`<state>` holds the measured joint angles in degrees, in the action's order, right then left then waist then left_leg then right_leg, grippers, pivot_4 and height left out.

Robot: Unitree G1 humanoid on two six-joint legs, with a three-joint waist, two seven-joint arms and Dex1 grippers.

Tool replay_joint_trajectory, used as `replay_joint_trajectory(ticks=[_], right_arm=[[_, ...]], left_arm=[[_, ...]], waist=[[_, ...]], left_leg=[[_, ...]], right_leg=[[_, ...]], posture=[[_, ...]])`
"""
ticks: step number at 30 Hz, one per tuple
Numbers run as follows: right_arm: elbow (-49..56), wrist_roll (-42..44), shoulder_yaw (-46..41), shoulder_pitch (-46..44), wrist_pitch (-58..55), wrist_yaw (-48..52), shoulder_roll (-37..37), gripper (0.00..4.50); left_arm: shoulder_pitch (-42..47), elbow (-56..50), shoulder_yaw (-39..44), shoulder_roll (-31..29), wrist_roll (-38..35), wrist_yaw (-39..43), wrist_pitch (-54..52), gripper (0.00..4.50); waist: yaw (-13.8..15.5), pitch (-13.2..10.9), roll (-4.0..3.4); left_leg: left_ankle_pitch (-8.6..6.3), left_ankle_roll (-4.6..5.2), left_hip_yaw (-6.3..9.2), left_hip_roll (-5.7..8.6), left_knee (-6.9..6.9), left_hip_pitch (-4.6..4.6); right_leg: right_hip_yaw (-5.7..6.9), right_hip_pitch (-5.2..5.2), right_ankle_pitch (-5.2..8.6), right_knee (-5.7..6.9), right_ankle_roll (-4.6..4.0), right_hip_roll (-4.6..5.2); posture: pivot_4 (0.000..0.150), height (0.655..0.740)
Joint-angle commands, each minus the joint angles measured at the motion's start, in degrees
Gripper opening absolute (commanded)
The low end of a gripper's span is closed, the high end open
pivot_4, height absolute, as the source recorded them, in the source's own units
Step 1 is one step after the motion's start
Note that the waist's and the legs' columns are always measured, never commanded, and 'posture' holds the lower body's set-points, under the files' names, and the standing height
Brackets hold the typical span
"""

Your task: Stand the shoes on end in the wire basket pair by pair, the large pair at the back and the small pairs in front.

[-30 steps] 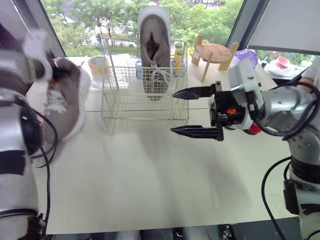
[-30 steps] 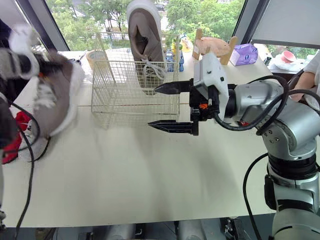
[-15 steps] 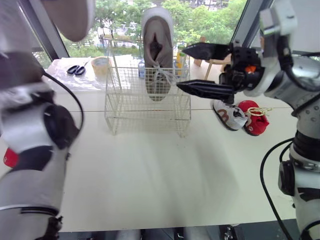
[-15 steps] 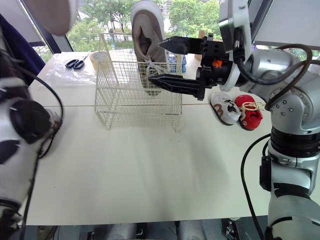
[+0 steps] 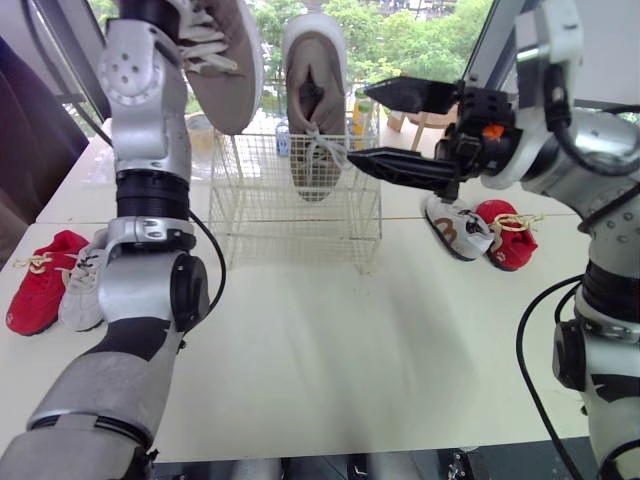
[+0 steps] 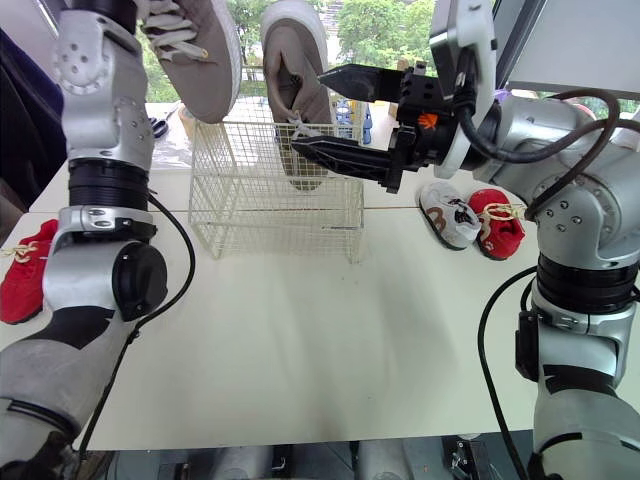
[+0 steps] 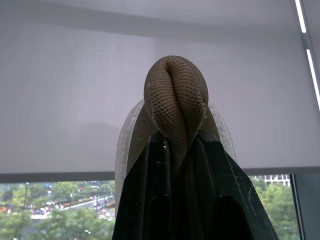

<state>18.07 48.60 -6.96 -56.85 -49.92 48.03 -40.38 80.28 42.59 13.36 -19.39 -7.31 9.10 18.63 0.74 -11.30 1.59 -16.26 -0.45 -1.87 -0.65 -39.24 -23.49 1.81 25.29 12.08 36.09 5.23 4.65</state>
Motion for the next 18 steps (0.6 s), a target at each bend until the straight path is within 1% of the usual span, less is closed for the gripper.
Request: replay_joint_trajectory(ticks=[1,6,12,15,18], right_arm=[[2.23,1.59,-2.04,-0.25,-0.74,-1.92,-0.53,4.5],[3.38,3.31,-2.89,-0.06,-2.65,-3.87,-1.37,4.5],[4.47,5.62,-3.78,0.15,-4.45,-5.48,-2.55,4.5],[4.91,6.76,-4.11,0.11,-5.45,-6.24,-3.07,4.5],[5.44,7.77,-4.31,0.44,-6.19,-6.7,-3.77,4.5]], left_arm=[[3.3,2.28,-1.9,1.01,2.2,-0.06,8.74,0.47],[3.24,8.48,-4.01,3.12,4.93,-0.6,16.91,0.47],[4.63,13.8,-4.8,3.91,7.19,-2.46,22.86,0.47],[5.92,15.24,-5.65,3.31,9.45,-4.32,26.01,0.47],[7.61,15.02,-5.8,2.92,10.08,-5.67,27.47,0.47]], waist=[[0.01,0.0,0.0],[0.1,0.0,0.0],[0.13,0.0,0.0],[0.17,0.0,0.0],[0.15,0.0,0.0]], left_leg=[[0.0,0.01,0.0,0.0,0.0,0.0],[-0.01,0.01,0.01,0.0,0.0,0.01],[-0.01,0.02,0.04,0.0,-0.01,0.05],[-0.01,0.02,0.06,0.0,-0.01,0.05],[-0.01,0.02,0.07,0.01,-0.02,0.04]], right_leg=[[0.0,0.0,0.0,0.0,0.0,0.0],[0.02,-0.02,0.0,-0.03,0.0,0.0],[0.02,-0.03,0.0,-0.05,0.0,0.0],[0.03,-0.06,0.0,-0.04,0.0,0.0],[0.03,-0.06,0.0,-0.05,0.0,0.0]], posture=[[0.15,0.74],[0.15,0.74],[0.15,0.74],[0.15,0.74],[0.15,0.74]])
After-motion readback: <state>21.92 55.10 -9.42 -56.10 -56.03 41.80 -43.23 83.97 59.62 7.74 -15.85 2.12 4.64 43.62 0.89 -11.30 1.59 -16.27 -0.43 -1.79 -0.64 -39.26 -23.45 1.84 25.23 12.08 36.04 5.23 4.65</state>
